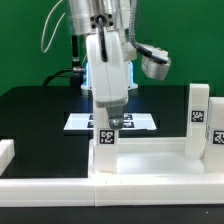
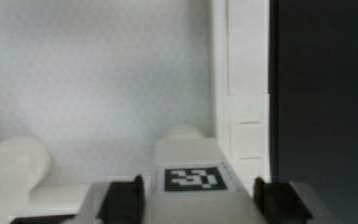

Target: Assemble desk

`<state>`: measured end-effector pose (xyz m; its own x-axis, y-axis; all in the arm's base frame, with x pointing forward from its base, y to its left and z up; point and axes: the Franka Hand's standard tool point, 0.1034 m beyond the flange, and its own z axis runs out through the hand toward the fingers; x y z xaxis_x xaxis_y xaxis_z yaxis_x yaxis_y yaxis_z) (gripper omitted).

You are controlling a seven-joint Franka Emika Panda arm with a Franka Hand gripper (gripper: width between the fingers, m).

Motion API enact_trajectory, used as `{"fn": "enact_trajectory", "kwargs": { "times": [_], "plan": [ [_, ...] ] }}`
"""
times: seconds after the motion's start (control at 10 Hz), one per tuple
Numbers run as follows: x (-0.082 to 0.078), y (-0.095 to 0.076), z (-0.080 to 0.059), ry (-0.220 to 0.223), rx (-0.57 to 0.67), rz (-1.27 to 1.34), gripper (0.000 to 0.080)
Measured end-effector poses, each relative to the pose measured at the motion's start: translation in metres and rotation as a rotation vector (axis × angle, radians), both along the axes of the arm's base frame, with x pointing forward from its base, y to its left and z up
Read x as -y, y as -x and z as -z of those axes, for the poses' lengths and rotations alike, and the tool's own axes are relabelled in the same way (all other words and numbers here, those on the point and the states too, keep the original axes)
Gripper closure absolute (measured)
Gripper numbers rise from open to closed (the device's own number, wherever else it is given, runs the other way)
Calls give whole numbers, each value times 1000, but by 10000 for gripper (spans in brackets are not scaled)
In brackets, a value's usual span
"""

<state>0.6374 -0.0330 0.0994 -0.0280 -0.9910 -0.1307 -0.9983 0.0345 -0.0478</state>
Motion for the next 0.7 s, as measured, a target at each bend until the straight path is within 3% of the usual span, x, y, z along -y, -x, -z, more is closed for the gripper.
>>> {"fn": "enact_trajectory", "kwargs": {
  "times": [0.1, 0.2, 0.3, 0.4, 0.5, 0.6, 0.7],
  "plan": [
    [0, 0, 0, 1, 3, -20, 406],
    [1, 0, 0, 5, 10, -62, 406],
    [6, -2, -1, 21, 47, -287, 222],
    [9, 0, -1, 27, 65, -467, 222],
    [7, 2, -2, 40, 86, -554, 165],
    [5, 10, -3, 80, 124, -559, 153],
    [5, 15, -1, 74, 116, -607, 153]
  ]
}}
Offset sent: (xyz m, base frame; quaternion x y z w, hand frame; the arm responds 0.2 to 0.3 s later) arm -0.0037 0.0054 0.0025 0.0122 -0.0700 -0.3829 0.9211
